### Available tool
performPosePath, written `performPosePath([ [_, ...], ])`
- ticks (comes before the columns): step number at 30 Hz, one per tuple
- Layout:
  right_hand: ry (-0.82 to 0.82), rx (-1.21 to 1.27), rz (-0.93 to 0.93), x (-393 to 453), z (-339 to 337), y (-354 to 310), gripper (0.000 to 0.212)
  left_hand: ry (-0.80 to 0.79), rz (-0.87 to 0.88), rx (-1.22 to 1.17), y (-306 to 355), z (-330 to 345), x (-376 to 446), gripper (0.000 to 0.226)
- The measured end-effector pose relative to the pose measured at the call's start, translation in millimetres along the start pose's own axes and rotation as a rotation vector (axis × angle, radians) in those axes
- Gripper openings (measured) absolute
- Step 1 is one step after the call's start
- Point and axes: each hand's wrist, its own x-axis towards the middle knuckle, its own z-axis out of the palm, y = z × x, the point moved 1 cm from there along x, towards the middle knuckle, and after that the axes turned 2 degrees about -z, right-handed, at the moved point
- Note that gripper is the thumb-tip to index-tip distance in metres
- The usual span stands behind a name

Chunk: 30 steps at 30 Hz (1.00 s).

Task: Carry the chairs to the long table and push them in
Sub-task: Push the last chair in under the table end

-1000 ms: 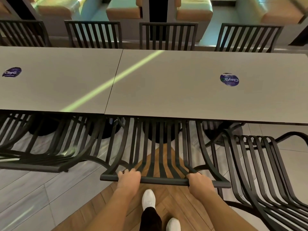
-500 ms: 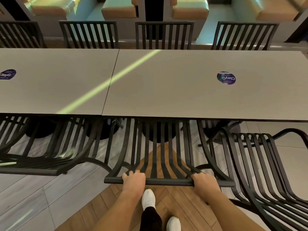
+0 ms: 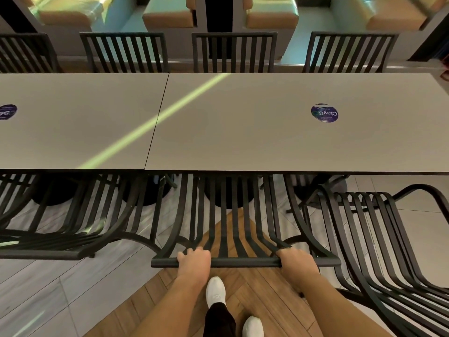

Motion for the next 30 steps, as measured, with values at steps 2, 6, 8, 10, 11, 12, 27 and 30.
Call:
performPosePath([
  [2,-0.045,0.03,0.003,1,-2,-1,0.013,-0.02,0.036,0.022,-3,-3,1,0.031],
  [6,-0.129,0.131,-0.023,-1,-13,-4,0.029,-0.087,0.186,-0.064,-7,-16,4,0.036],
  [8,-0.129,0.197,-0.016,-5,-19,-6,0.042,-0.159,0.25,-0.115,-5,-30,3,0.06],
  [10,-0.086,0.295,0.025,-13,-26,-5,0.051,-0.164,0.314,-0.093,3,-48,4,0.079],
  [11,-0.046,0.351,0.053,-18,-30,-2,0.05,-0.144,0.344,-0.071,10,-58,4,0.081],
  [12,0.006,0.394,0.083,-22,-35,1,0.046,-0.116,0.366,-0.058,18,-66,5,0.079],
  [27,0.279,0.341,0.26,-87,-49,162,0.027,0.128,0.488,-0.193,177,-91,-26,0.035],
  [30,0.258,0.323,0.229,-106,-45,208,0.025,0.172,0.451,-0.244,219,-77,-47,0.032],
])
